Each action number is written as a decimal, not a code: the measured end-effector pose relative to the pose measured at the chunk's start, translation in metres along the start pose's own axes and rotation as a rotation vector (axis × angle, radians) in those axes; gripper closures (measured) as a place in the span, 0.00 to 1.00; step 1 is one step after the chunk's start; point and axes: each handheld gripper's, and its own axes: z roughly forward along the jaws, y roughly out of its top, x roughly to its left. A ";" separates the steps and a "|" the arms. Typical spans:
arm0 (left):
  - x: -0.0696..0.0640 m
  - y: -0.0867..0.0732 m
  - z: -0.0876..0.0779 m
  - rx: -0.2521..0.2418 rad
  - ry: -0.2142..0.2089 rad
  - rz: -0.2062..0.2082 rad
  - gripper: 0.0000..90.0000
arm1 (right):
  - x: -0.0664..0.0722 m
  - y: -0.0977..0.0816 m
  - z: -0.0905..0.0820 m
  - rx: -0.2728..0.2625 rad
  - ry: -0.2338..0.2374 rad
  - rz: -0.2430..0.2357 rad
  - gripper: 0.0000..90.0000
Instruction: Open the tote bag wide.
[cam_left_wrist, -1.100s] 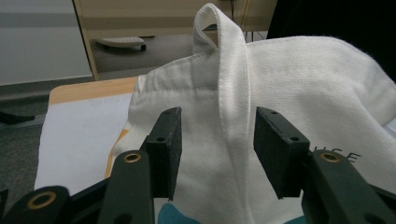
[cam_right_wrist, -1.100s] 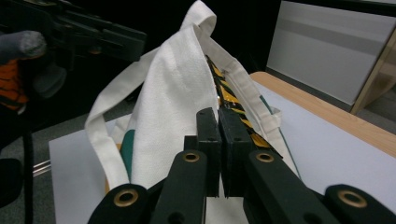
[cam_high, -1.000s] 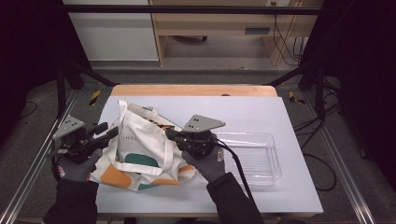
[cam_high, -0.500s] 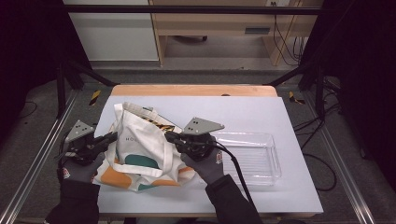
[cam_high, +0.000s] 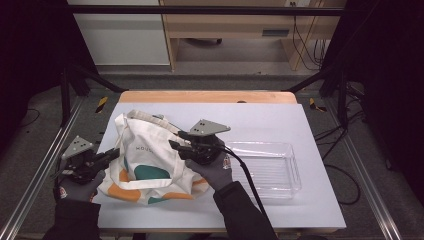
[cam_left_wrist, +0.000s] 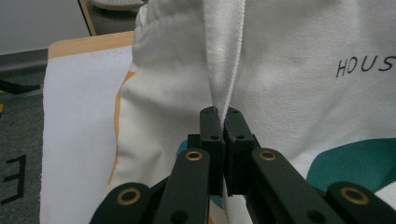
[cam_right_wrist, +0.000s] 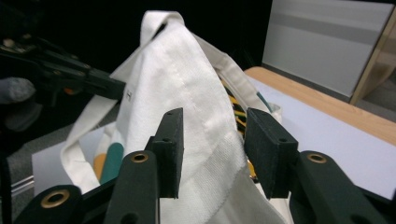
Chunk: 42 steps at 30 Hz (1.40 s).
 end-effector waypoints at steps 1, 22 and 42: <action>0.001 0.000 0.000 0.001 0.003 -0.003 0.97 | -0.001 -0.002 0.002 0.021 -0.008 -0.004 0.64; 0.002 0.006 -0.008 -0.079 0.018 -0.057 0.67 | 0.002 -0.003 -0.012 0.018 0.005 -0.003 0.93; -0.049 0.038 -0.022 -0.200 -0.040 0.069 0.47 | 0.027 0.009 -0.022 -0.034 0.082 -0.093 0.93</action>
